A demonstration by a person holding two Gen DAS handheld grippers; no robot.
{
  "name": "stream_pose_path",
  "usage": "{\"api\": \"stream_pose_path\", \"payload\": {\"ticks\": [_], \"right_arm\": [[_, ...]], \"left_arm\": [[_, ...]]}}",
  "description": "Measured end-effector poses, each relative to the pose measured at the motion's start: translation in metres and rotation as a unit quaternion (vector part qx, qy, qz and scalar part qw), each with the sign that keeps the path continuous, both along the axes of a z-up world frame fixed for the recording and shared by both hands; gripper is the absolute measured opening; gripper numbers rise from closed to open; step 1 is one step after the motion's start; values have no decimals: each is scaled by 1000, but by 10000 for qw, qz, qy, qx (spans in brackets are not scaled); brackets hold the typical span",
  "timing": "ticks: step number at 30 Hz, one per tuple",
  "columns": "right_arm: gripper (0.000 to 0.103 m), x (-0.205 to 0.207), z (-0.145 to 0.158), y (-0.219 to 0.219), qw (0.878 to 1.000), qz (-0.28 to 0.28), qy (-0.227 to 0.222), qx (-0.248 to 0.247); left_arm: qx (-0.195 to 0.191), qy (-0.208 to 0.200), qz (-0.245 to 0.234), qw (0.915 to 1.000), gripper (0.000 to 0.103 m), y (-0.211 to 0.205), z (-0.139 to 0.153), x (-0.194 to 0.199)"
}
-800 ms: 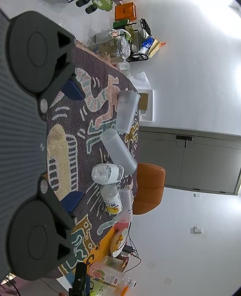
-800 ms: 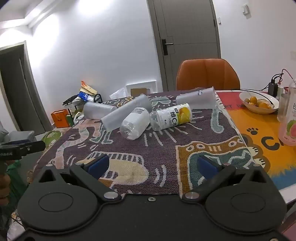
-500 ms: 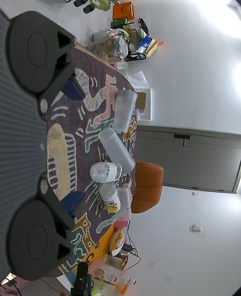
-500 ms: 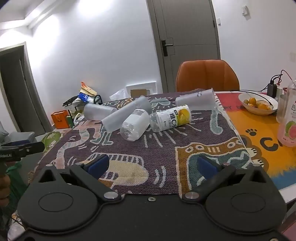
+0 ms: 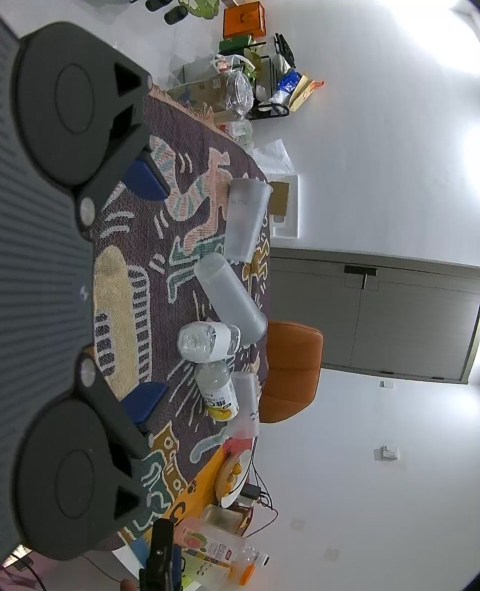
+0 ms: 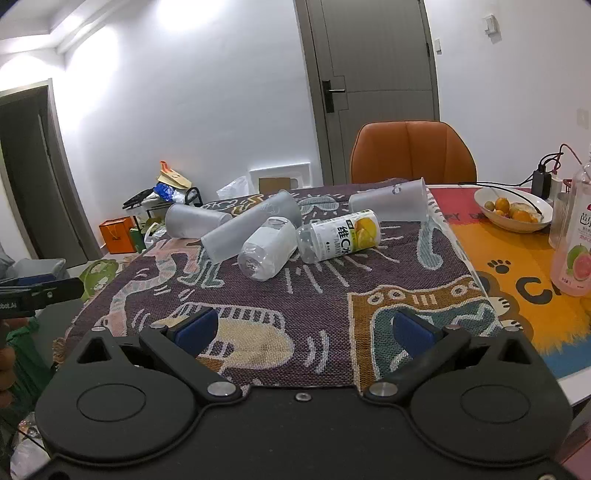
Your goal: Flip cup upright
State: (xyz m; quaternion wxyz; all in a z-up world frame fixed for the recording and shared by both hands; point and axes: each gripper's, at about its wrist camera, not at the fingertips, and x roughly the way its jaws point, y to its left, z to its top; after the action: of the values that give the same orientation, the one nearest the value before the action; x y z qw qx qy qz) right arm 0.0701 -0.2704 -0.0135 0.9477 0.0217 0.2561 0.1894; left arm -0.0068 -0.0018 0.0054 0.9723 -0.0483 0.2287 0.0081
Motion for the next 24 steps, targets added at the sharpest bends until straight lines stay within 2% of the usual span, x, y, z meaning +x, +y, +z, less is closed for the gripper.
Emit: {"api": "stream_pose_path", "payload": {"ticks": [24], "right_arm": [[103,-1,0,0,9999,-68,-66,-88]], "left_arm": [[-69,-55,-46,10000,103,0,0,-5]]}}
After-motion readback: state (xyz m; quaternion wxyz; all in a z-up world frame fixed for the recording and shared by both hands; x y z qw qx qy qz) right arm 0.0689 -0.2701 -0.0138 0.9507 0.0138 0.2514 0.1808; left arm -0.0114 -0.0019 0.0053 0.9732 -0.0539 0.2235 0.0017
